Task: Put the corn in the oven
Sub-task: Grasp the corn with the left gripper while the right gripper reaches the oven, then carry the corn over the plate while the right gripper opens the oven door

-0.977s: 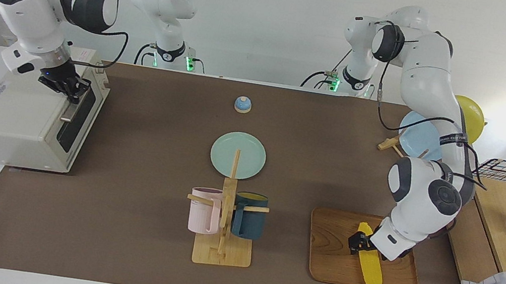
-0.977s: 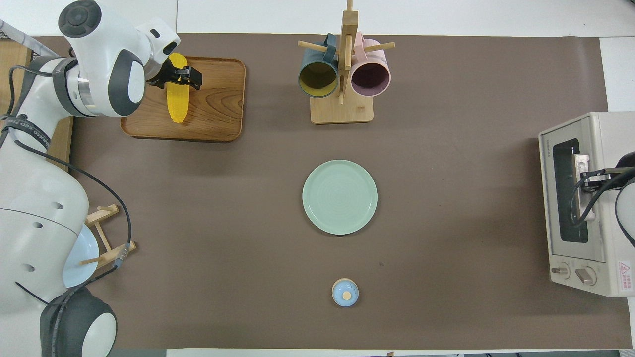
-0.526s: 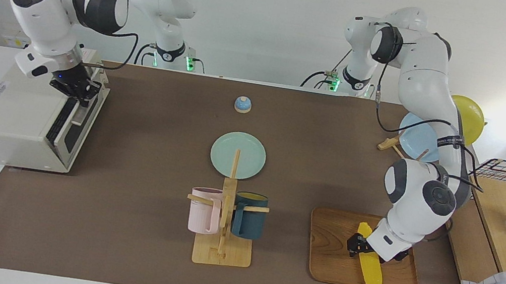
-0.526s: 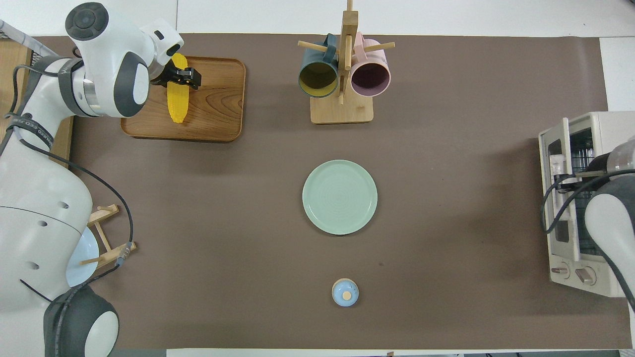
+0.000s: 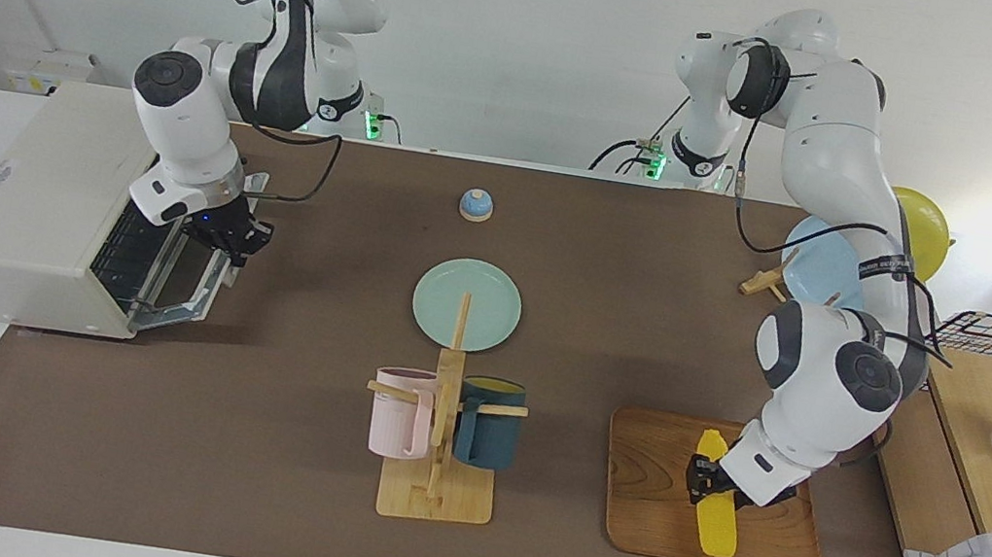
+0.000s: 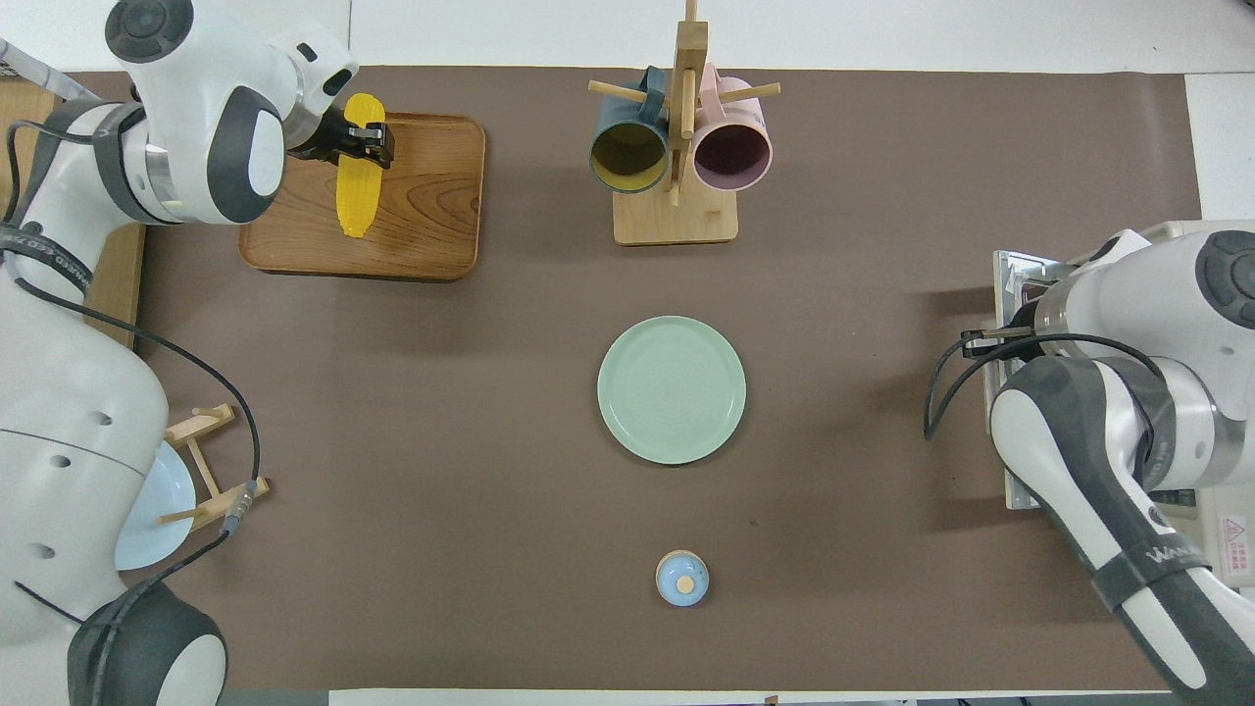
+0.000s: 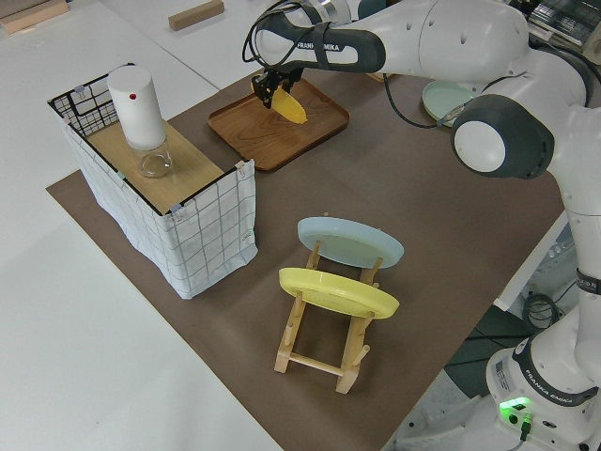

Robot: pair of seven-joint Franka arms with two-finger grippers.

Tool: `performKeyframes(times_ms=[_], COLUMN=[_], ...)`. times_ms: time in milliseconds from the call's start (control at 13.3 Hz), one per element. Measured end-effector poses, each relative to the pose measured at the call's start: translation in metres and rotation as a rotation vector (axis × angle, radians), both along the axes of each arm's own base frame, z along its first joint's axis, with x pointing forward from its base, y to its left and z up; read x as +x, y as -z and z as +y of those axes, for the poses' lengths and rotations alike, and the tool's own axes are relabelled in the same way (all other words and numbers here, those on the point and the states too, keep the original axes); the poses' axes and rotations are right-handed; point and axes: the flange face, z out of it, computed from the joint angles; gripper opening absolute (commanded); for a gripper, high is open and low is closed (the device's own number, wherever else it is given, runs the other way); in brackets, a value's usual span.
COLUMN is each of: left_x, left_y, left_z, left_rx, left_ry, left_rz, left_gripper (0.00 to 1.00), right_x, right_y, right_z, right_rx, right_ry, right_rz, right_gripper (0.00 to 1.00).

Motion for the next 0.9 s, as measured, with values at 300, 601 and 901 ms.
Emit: performKeyframes(times_ms=[300, 601, 901], left_x=[-0.094, -0.216, -0.291], left_y=[-0.088, -0.082, -0.030], left_z=[-0.098, -0.231, -0.308], left_rx=[0.002, 0.004, -0.061], left_ry=[-0.060, -0.067, -0.021], left_rz=[0.071, 0.096, 0.048], left_gripper=[0.00, 0.00, 0.00], right_x=[0.004, 0.011, 0.020], right_y=[0.043, 0.070, 0.058], right_z=[0.010, 0.010, 0.034], right_rx=[0.008, 0.026, 0.030], right_ry=[0.021, 0.051, 0.058], right_rz=[-0.008, -0.021, -0.048], right_gripper=[0.00, 0.00, 0.00])
